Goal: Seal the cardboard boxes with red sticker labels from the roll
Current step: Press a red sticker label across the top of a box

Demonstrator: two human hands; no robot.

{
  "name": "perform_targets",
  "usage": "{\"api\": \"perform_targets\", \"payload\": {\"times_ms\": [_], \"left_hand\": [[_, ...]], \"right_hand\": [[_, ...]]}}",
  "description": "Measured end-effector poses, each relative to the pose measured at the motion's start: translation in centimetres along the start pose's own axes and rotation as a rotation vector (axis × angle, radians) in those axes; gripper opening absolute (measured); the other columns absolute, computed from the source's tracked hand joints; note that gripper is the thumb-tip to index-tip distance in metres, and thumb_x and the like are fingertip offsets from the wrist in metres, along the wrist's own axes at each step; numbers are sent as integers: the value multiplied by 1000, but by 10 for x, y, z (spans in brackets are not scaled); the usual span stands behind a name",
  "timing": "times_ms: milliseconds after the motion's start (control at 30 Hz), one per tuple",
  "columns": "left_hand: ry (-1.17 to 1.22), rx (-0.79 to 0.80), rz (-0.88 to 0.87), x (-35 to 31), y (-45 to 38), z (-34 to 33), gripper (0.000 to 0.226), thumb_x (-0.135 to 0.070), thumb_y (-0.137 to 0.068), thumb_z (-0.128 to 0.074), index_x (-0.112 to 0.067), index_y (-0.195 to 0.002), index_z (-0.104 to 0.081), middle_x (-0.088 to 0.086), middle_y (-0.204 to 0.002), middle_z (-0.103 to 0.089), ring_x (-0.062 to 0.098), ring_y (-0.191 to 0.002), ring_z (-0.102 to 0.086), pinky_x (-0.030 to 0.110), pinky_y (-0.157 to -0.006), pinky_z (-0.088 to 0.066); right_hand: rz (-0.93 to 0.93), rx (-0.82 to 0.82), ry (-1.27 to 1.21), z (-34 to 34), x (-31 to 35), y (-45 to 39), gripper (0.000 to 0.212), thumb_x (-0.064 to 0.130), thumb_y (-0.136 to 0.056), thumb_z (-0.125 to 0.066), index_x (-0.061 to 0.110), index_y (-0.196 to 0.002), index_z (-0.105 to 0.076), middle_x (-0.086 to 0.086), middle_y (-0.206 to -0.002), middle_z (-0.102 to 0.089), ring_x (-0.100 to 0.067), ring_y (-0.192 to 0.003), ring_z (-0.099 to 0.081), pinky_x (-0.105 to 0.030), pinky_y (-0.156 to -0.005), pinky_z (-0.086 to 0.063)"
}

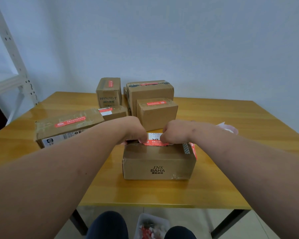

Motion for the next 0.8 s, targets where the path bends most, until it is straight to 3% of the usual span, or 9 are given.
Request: {"api": "perform_targets", "payload": {"times_ms": [200, 300, 433, 633, 800], "left_hand": [[3, 15, -15, -1, 1, -2, 19, -18, -84, -72, -11, -96, -59, 8, -90, -60, 19, -80, -57, 24, -59, -47], [-2, 15, -18, 0, 0, -2, 20, -18, -84, -72, -11, -98, -60, 8, -91, -60, 19, -82, -58, 25, -61, -48], [-8, 8, -25, 0, 1, -2, 15, -19, -84, -71, -12, -90, -59, 7, -89, -60, 17, -77, -57, 23, -58, -46], [-49, -9, -36, 0, 2, -1, 16, -22, -85, -71, -14, -87, -58, 5, -84, -58, 15, -72, -55, 21, -51, -41], [-89, -18, -43, 0, 0, -1, 17, -23, -85, -71, -12, -85, -58, 6, -85, -58, 16, -73, -56, 22, -53, -44]], "right_hand": [[18, 24, 14, 0, 3, 1, 20, 32, -92, -50, 18, -77, -54, 1, -79, -54, -20, -83, -52, -27, -64, -35], [18, 34, 18, -1, 3, 0, 23, 31, -92, -50, 19, -73, -50, 1, -77, -52, -20, -83, -51, -29, -68, -37], [30, 39, 9, -1, 3, 1, 19, 27, -92, -52, 16, -77, -53, -1, -77, -51, -15, -69, -47, -27, -56, -34], [49, 59, -27, -3, 3, 0, 17, 29, -93, -53, 14, -93, -62, -4, -91, -60, -18, -81, -53, -25, -60, -37], [33, 40, -34, -3, -1, -2, 18, 33, -91, -57, 15, -85, -59, -2, -87, -58, -17, -80, -53, -26, -63, -39]]}}
Point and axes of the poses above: each hand's wrist, its own y-axis away from the middle knuckle, its own z-axis out of the back of the hand, x = y × z, the point moved 7 cm from there along -y, towards the middle knuckle
